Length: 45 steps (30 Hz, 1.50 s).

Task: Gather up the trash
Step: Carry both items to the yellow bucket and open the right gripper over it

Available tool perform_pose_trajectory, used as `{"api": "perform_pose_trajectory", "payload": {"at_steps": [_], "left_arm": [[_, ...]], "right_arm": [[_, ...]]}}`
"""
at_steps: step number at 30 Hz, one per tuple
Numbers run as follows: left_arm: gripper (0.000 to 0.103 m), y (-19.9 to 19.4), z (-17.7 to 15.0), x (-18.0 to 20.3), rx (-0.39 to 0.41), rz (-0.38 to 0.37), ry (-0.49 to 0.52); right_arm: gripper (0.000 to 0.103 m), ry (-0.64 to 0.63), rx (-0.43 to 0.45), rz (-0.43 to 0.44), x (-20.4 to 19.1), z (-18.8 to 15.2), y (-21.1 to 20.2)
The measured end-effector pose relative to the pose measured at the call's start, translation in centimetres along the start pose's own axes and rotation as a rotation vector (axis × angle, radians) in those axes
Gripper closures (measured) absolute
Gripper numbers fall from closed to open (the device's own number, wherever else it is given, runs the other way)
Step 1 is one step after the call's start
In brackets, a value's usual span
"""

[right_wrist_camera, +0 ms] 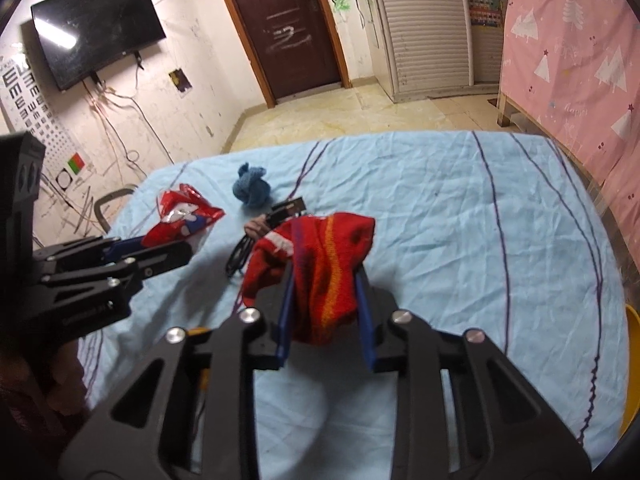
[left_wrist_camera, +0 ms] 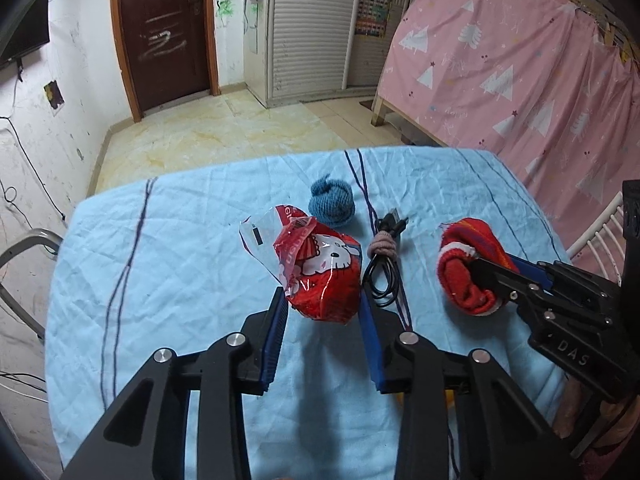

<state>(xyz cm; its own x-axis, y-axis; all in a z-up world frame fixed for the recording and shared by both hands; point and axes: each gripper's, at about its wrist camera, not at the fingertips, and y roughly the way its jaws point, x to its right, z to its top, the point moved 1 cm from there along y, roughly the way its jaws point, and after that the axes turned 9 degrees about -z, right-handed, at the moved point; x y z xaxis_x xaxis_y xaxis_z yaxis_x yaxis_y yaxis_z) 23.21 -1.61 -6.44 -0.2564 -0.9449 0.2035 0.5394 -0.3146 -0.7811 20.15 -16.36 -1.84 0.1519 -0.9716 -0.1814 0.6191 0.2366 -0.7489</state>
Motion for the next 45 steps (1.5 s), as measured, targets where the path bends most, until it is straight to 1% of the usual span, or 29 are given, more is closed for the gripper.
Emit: {"api": "perform_pose_trajectory", "payload": {"at_steps": [8, 17, 23, 32, 45], "left_arm": [[0.076, -2.6, 0.4, 1.7, 0.053, 0.015, 0.038], [0.076, -4.6, 0.7, 6.4, 0.093, 0.012, 0.123], [0.076, -4.7, 0.9, 10.1, 0.099, 0.001, 0.184], [0.076, -4.2, 0.8, 15.1, 0.095, -0.022, 0.266], [0.076, -2.7, 0.5, 23.0, 0.076, -0.087, 0.388]], "right_arm": [[0.077, 0.045, 0.072, 0.013, 1.6, 0.1, -3.1], [0.077, 0.126, 0.171, -0.007, 5.4, -0.3, -6.9], [0.077, 0.189, 0.218, -0.034, 8.8, -1.3, -9.1], [0.077, 0.27, 0.258, -0.073, 13.1, -2.9, -11.1], [0.077, 0.405, 0.301, -0.163, 20.6, -6.4, -14.0]]}}
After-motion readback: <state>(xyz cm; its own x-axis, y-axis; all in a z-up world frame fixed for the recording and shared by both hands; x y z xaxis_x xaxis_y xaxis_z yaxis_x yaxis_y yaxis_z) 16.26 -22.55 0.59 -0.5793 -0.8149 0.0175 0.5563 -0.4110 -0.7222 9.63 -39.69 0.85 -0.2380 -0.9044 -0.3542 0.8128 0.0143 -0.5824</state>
